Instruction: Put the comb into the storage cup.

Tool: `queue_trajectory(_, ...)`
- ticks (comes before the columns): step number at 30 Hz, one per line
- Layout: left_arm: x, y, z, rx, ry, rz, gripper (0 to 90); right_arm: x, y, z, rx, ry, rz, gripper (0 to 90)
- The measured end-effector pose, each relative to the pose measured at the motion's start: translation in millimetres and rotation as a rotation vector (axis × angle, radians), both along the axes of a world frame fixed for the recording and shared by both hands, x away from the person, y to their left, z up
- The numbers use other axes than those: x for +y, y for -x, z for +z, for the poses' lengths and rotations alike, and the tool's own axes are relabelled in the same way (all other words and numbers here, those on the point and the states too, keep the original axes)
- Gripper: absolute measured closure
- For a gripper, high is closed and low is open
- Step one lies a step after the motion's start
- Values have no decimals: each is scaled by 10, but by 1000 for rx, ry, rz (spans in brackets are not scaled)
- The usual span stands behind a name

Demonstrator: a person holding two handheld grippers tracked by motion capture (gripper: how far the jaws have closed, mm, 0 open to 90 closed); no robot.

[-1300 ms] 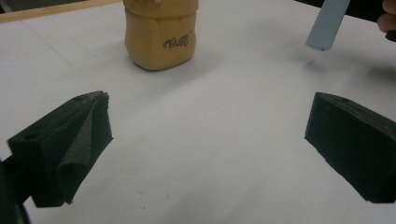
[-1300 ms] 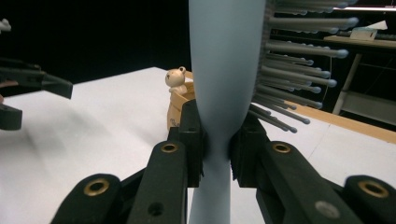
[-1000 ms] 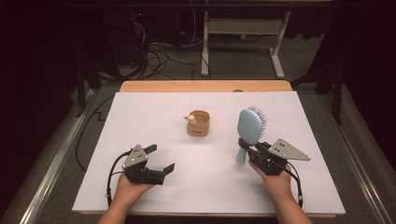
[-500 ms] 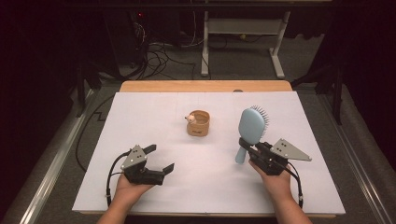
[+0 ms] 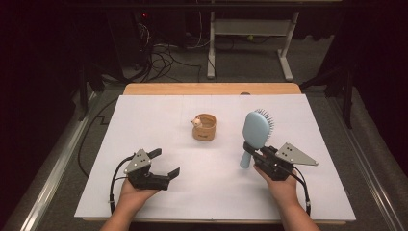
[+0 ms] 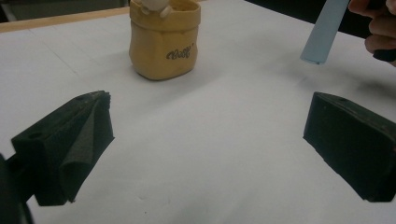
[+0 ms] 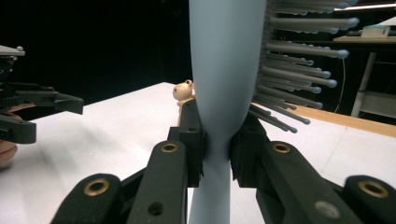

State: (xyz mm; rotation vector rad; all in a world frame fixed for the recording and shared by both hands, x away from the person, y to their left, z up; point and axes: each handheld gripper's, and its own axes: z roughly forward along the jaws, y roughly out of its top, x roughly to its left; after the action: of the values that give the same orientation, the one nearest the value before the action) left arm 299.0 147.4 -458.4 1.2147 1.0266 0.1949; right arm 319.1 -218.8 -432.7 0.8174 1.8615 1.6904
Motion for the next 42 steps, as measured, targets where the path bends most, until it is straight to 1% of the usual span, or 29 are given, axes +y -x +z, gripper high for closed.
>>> queue_trajectory(3, -7, 1, 11, -4, 1, 0, 25, 45, -1, 1, -3, 4, 12, 784)
queue_trajectory(5, -16, 7, 20, -10, 1, -2, 25, 79, -9, -2, 4, -2, 26, 784)
queue_trajectory(13, -40, 20, 33, -14, 2, -7, 25, 204, -13, -2, 5, 16, 48, 784)
queue_trajectory(21, -40, 25, 39, -19, 4, -3, 25, 357, -35, -6, 3, 30, 59, 784)
queue_trajectory(23, -36, 27, 39, -21, 0, -6, 25, 402, -50, -10, 6, 25, 64, 784)
queue_trajectory(25, -32, 25, 36, -20, 0, -5, 25, 436, -62, -10, 2, 33, 63, 784)
queue_trajectory(31, -32, 27, 34, -22, -3, -4, 25, 529, -110, -17, 8, 21, 73, 784)
queue_trajectory(38, -37, 30, 33, -24, -1, -6, 25, 642, -141, -20, 1, 36, 84, 784)
queue_trajectory(42, -34, 32, 41, -26, 3, -4, 25, 700, -160, -17, 0, 33, 85, 784)
